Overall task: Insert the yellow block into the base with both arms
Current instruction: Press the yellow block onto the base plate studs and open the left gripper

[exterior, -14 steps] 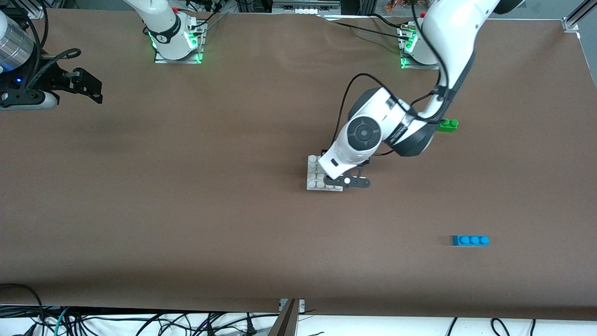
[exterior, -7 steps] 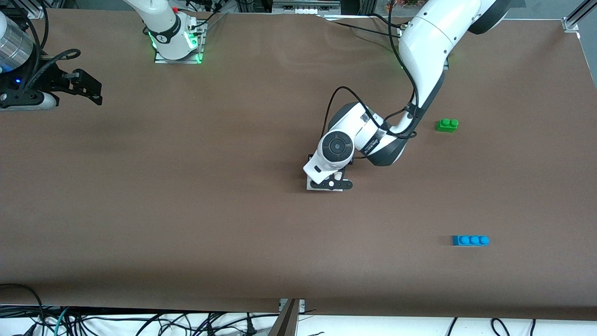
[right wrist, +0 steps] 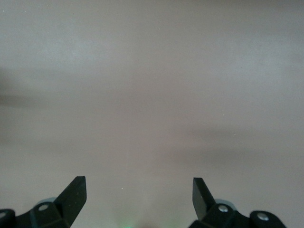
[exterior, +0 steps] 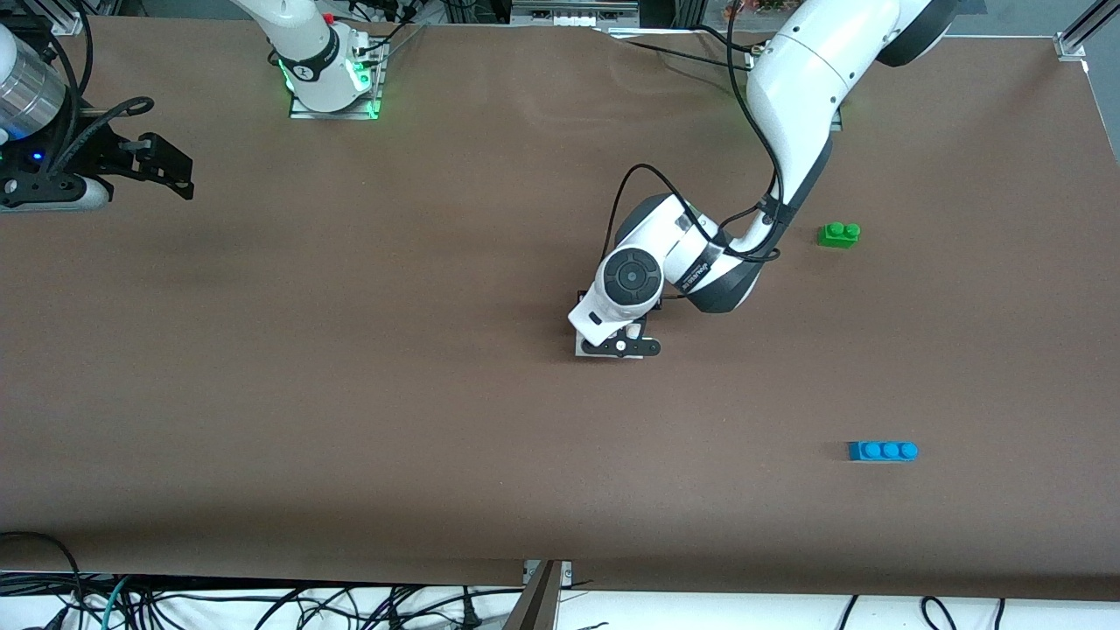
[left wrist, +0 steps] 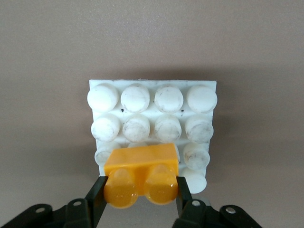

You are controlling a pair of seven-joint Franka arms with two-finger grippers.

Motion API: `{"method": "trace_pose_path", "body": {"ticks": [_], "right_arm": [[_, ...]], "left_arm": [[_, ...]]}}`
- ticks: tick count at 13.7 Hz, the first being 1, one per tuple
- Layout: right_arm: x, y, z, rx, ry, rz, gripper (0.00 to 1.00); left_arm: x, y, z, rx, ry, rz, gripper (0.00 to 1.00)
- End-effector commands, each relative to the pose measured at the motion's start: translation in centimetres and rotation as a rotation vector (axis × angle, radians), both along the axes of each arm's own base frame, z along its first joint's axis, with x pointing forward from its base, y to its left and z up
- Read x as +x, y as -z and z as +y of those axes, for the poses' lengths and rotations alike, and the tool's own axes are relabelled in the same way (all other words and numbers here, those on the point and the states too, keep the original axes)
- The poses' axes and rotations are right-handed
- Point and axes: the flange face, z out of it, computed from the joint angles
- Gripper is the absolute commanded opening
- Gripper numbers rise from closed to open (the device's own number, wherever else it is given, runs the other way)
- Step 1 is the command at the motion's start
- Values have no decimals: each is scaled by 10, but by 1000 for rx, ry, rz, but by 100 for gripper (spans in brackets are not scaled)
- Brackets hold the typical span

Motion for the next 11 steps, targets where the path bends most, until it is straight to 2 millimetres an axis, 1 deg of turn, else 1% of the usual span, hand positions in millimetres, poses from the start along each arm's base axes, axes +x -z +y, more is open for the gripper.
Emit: {"method": "trace_pose_path", "body": {"ticks": [1, 3, 6, 11], "right_arm": [[2, -6, -2, 19, 7, -9, 99], [2, -6, -1, 19, 6, -9, 99], [2, -6, -2, 19, 6, -9, 99], [2, -7, -1, 19, 3, -11, 99]], "left_arm": [[4, 3, -5, -7, 32, -9, 16], [3, 9, -6, -5, 33, -3, 16], [5, 13, -7, -19, 30, -19, 16], [4, 14, -7, -17, 31, -19, 17]]}}
